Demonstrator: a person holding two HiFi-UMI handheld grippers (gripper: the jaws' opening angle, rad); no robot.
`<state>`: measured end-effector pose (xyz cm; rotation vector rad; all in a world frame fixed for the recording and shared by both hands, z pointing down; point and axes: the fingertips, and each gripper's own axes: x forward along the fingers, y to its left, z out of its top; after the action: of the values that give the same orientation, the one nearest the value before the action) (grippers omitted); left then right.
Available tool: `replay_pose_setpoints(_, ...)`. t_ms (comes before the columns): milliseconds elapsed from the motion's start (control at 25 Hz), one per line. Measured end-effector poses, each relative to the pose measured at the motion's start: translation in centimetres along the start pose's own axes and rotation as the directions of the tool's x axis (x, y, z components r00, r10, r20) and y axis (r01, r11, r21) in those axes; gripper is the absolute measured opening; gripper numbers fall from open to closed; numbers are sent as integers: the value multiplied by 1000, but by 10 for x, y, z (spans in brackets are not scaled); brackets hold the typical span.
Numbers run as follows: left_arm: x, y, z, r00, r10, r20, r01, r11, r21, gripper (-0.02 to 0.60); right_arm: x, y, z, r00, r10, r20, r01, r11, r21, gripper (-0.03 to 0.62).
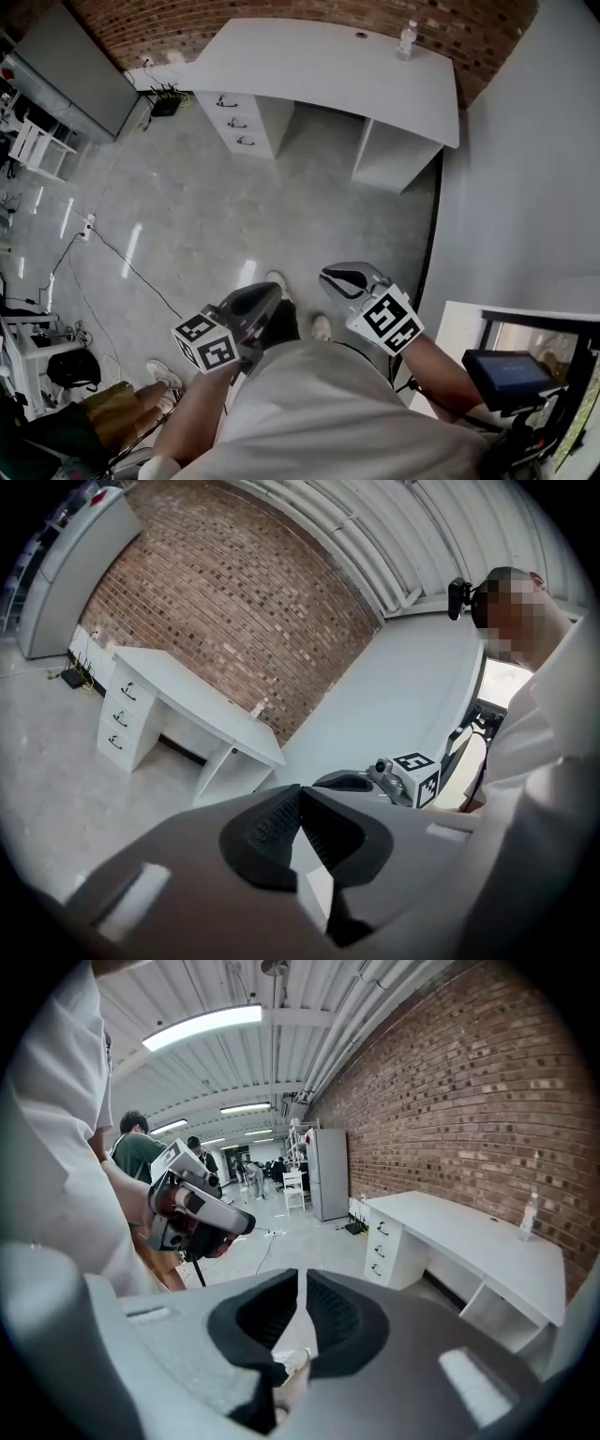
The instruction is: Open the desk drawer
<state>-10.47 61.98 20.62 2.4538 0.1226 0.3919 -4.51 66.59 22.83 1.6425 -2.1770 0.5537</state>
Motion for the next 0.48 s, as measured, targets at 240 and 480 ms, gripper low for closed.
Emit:
replay_pose_setpoints(240, 8, 68, 40, 999, -25, 39, 25, 1000, -17, 14, 60, -34, 36, 1000, -9, -24, 9, 1000, -18, 21)
replay_pose_setpoints(480, 19, 130, 116, 994, -79, 69, 81, 996, -27, 26, 122, -76, 102, 998, -13, -55, 10, 998, -59, 21)
